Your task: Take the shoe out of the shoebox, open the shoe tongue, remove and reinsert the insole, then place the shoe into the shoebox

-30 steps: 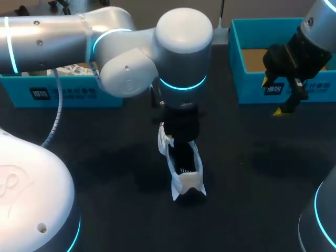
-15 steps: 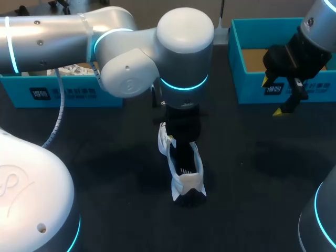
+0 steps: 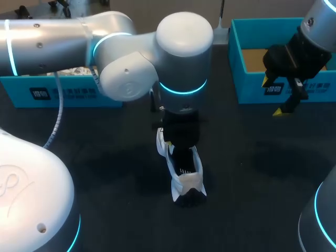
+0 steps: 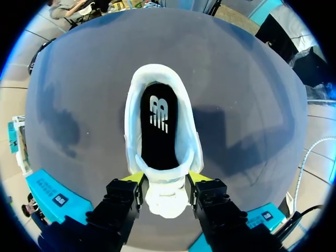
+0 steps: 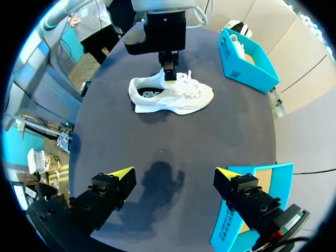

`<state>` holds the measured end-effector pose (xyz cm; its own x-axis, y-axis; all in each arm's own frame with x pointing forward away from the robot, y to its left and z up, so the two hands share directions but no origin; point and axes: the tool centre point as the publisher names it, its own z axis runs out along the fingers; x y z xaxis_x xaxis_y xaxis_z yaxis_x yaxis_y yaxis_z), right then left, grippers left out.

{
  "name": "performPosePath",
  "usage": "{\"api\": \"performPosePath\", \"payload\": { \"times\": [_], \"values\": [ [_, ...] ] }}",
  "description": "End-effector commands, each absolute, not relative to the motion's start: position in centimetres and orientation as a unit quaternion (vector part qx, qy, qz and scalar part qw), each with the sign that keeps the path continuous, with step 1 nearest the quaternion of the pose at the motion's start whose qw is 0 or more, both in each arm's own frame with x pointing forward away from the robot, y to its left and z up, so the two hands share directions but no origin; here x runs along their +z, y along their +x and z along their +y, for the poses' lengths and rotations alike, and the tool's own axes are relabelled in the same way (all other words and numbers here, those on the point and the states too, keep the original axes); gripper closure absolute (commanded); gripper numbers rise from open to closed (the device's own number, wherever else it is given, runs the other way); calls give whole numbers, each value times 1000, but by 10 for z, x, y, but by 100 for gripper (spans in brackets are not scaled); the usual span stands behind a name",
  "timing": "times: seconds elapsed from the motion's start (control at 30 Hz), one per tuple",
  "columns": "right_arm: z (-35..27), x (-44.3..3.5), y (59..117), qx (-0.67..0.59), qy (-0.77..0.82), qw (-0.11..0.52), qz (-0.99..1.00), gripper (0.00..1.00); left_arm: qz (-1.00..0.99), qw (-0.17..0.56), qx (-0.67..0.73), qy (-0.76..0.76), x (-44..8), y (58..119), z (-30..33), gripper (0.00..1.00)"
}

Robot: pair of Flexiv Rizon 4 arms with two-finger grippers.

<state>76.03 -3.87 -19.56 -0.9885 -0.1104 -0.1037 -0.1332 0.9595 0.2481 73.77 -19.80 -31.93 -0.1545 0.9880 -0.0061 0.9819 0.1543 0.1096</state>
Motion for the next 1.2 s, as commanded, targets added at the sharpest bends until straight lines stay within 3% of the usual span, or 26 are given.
{"api": "performPosePath", "payload": {
  "times": [0.03,0.13,0.27,0.33,0.4,0.5,0.53,0.6,0.7,1.0,1.07,1.2],
  "values": [
    [-37,-197,761,126,-61,44,989,0,758,33,42,650,-326,740,-202,53],
    [-37,-197,761,126,-61,44,989,0,759,35,43,648,-324,741,-201,48],
    [-37,-197,761,126,-61,44,989,0,762,45,40,645,-313,745,-200,16],
    [-37,-197,761,126,-61,44,989,0,764,49,42,643,-311,748,-199,13],
    [-37,-197,761,126,-61,44,989,0,765,50,41,641,-310,750,-198,15],
    [-37,-197,761,126,-61,44,989,0,765,49,41,641,-310,751,-198,32],
    [-37,-197,761,126,-61,44,989,0,765,49,41,641,-310,751,-199,43],
    [-37,-197,761,126,-61,44,989,0,763,49,40,643,-311,749,-200,47],
    [-37,-197,761,126,-61,44,989,0,760,49,37,647,-312,745,-202,60],
    [-37,-197,761,126,-61,44,989,0,759,49,38,648,-327,735,-206,65],
    [-37,-197,761,126,-61,44,989,0,762,48,34,645,-333,733,-207,71],
    [-37,-197,761,126,-61,44,989,0,761,44,33,646,-341,729,-210,69]
  ]
}}
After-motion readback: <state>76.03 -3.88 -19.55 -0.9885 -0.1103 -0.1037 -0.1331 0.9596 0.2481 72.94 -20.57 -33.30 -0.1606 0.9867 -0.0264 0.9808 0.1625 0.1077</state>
